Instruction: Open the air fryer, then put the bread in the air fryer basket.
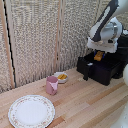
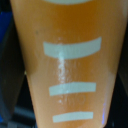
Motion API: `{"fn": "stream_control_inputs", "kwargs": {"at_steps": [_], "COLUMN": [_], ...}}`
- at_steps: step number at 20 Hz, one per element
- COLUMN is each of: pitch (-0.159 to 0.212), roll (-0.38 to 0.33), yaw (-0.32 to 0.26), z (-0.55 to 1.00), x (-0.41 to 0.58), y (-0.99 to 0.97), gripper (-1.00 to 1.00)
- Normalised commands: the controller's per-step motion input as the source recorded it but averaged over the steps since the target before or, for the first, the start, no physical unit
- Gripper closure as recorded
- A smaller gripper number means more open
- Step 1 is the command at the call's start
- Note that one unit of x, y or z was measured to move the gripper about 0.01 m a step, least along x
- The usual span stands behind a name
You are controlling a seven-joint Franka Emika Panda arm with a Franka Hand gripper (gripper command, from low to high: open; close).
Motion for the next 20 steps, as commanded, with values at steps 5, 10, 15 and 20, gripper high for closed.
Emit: {"fn": "stream_control_inputs", "kwargs": {"at_steps": [5, 10, 15, 20], "pitch": [0.004, 0.006, 0.003, -0.04], "roll": [-0.016, 0.0, -0.02, -0.051], "yaw": [-0.054, -0.103, -0.107, -0.093], "z": [-0.34, -0.21, -0.05, 0.21], "x": [0.292, 0.118, 0.002, -0.051], "y": [-0.13, -0.14, -0.05, 0.05], "gripper": [1.0, 1.0, -1.0, -1.0]}}
